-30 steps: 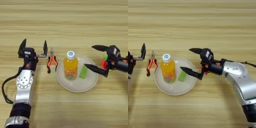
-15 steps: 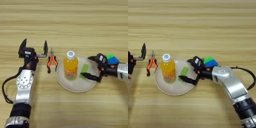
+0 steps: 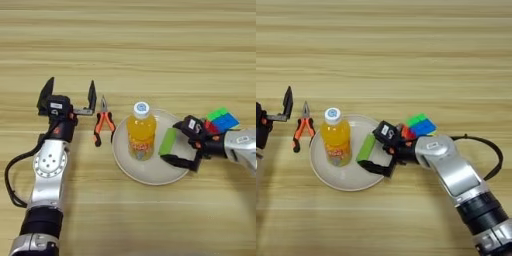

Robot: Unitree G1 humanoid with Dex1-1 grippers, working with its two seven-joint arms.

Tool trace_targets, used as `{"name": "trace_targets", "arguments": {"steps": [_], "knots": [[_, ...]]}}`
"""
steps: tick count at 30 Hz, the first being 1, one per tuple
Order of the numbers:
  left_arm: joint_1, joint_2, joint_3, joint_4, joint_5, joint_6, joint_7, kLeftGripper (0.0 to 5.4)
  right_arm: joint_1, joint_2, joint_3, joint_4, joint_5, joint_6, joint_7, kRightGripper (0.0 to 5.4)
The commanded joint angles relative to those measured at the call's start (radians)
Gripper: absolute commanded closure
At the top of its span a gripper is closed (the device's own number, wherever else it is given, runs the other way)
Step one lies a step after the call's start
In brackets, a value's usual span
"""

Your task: Move the objects on the table

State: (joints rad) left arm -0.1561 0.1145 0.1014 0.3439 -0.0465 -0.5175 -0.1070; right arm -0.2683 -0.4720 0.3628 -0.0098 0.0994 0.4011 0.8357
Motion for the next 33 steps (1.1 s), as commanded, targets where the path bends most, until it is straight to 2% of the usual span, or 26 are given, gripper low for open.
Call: {"name": "trace_targets", "arguments": {"steps": [1, 10, 19, 33], "knots": [[0.004, -0.003, -0.007, -0.008, 0.009, 0.012, 0.006, 0.00, -0.025, 0.007, 0.011, 0.035, -0.030, -0.002, -0.005, 0.03], [0.003, -0.006, -0.013, -0.007, 0.010, 0.010, 0.010, 0.00, -0.053, 0.018, 0.023, 0.100, -0.073, -0.025, -0.003, 0.03], [0.003, -0.010, -0.016, -0.009, 0.012, 0.007, 0.012, 0.00, -0.067, 0.015, 0.038, 0.134, -0.087, -0.012, 0.019, 0.03], [-0.005, -0.016, -0.019, -0.008, 0.018, 0.006, 0.017, 0.00, -0.114, 0.004, 0.069, 0.132, -0.099, 0.107, 0.053, 0.03]]}}
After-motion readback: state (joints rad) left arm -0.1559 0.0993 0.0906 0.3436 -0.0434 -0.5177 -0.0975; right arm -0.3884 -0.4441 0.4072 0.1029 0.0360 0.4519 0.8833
